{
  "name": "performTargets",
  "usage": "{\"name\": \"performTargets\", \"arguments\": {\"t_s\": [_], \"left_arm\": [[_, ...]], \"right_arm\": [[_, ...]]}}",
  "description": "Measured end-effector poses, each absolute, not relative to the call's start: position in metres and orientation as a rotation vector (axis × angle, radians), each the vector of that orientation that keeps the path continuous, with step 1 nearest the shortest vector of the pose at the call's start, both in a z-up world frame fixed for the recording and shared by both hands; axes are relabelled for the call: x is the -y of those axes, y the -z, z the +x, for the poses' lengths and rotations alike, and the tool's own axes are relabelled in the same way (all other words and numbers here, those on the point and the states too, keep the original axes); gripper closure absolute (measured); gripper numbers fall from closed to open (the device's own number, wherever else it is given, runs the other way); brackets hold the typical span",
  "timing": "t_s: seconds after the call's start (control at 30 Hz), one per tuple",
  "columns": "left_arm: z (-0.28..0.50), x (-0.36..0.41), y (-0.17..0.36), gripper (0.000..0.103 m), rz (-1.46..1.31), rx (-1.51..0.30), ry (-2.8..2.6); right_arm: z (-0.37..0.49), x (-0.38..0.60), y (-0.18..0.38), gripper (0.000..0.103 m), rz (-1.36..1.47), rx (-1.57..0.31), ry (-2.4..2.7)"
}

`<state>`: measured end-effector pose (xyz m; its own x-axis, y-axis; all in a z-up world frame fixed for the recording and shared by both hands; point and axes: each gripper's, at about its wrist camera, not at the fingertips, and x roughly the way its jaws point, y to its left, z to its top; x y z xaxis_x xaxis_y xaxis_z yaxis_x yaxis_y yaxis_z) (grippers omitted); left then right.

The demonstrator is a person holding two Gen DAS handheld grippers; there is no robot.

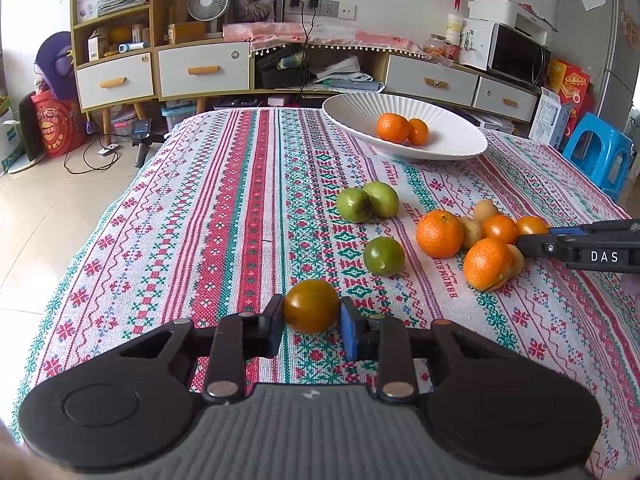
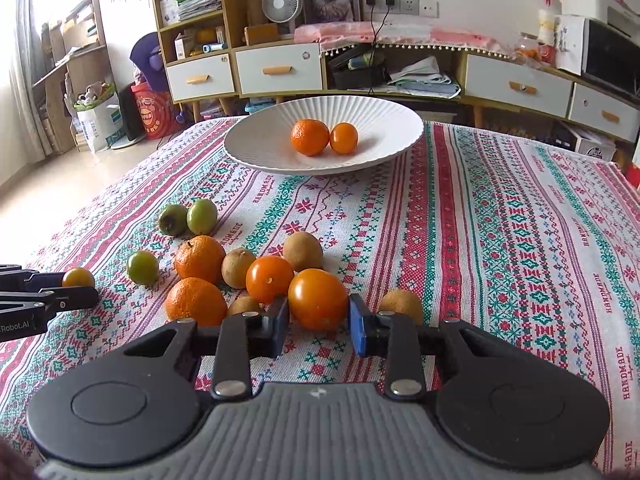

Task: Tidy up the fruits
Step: 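Carry both held fruits up and over the white bowl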

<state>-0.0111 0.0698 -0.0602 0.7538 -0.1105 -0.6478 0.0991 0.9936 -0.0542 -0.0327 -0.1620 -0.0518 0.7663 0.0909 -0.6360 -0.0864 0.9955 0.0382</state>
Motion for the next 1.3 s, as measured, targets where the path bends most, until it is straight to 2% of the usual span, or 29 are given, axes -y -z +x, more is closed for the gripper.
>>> {"name": "performTargets", "arguments": {"t_s": [1.3], "left_arm": [[0.049,-0.016,0.008,0.074,-0.071,-0.655,0.215]], "right_arm": [[0.009,0.159,0.012,0.075,0.110,-0.652,-0.124]]}}
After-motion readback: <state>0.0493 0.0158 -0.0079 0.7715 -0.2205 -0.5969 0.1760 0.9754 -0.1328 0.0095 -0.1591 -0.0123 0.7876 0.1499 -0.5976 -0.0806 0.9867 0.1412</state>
